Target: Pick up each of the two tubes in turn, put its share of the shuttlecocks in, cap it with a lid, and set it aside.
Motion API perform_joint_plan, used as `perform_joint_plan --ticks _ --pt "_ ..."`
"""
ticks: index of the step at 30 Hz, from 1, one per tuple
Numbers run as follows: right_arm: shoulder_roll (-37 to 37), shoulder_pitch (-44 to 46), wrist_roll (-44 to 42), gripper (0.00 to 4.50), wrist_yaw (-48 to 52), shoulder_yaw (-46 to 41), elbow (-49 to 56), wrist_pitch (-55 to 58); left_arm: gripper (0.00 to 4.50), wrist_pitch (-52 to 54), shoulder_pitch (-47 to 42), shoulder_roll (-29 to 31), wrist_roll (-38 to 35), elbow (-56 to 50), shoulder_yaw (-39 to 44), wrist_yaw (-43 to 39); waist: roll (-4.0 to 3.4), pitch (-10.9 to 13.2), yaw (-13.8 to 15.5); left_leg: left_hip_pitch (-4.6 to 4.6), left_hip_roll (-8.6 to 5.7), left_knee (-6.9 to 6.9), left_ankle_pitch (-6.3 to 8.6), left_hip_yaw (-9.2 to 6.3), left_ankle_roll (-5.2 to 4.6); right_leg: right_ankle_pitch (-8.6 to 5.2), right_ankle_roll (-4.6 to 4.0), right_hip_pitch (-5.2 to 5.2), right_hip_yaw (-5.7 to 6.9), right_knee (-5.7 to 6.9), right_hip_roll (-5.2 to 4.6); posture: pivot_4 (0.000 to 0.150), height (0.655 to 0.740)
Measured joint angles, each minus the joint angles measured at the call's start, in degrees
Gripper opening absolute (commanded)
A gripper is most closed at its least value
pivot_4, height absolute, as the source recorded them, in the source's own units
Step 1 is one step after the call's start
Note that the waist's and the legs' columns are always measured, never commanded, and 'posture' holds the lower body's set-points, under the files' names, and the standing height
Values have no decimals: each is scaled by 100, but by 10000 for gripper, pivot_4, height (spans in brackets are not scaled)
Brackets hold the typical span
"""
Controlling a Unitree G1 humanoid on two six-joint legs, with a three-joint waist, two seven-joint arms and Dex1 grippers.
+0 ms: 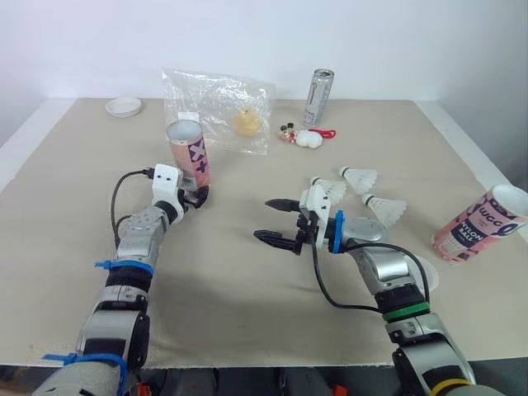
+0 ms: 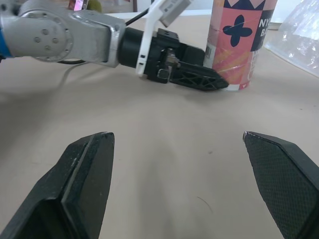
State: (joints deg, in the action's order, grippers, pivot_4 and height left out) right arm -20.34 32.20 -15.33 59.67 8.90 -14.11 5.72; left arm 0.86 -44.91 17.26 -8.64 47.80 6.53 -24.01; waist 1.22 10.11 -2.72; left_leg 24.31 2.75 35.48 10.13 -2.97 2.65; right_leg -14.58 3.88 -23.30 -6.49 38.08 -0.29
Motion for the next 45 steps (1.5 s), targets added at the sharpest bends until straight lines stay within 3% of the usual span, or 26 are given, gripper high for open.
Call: perform_joint_plan --ticks 15,20,28,34,35,38,41,42,45 --pt "-83 -97 9 44146 -97 1 246 4 45000 -799 -744 4 94 1527 63 -464 0 0 0 4 -2 -3 -1 -12 2 -2 1 0 9 0 0 1500 7400" --pt "-83 -97 9 45000 -95 7 282 43 30348 -872 -760 6 91 1585 112 -483 0 0 0 4 -2 -3 -1 -13 2 -2 0 1 10 1 0 1500 7400" --pt "-90 -100 -3 45000 -94 7 308 119 30348 -968 -589 24 101 1364 96 -531 0 0 0 5 -2 -4 -1 -14 2 -2 0 -1 11 0 0 1500 7400" --pt "-322 -620 -202 45000 -370 -331 1035 519 30348 -845 511 283 139 -512 -263 -1195 -1 0 4 12 -2 -13 1 -16 7 2 -34 -5 12 3 -4 1500 7400" --pt "-435 -872 -306 45000 -516 -528 1415 714 30348 -587 1026 464 110 -1500 -471 -1563 -1 0 5 17 -1 -13 2 -18 8 2 -38 -8 14 3 -5 1500 7400" --pt "-570 -1303 -499 45000 -791 -802 2089 1050 30348 -94 1666 845 3 -2896 -817 -2180 -1 0 4 17 0 -14 3 -19 8 -1 -43 -9 16 4 -5 1500 7400" --pt "-648 -1594 -618 45000 -1054 -971 2568 1334 30348 360 1925 1201 -75 -3810 -1057 -2675 -1 1 3 10 1 -9 1 -20 7 -16 -18 -6 18 7 -2 1500 7400" --pt "-652 -1792 -713 45000 -1348 -1085 2962 1616 30348 731 1965 1660 -90 -4359 -1417 -3227 0 1 -2 5 3 -9 -2 -21 5 -13 -20 -4 18 9 0 1500 7400" --pt "-651 -1890 -804 45000 -1718 -1231 3257 1946 30348 1069 1917 2059 -41 -4729 -1736 -3771 -2 1 -5 -2 4 -8 -8 -15 0 -19 -48 -1 15 8 -1 1500 7400"
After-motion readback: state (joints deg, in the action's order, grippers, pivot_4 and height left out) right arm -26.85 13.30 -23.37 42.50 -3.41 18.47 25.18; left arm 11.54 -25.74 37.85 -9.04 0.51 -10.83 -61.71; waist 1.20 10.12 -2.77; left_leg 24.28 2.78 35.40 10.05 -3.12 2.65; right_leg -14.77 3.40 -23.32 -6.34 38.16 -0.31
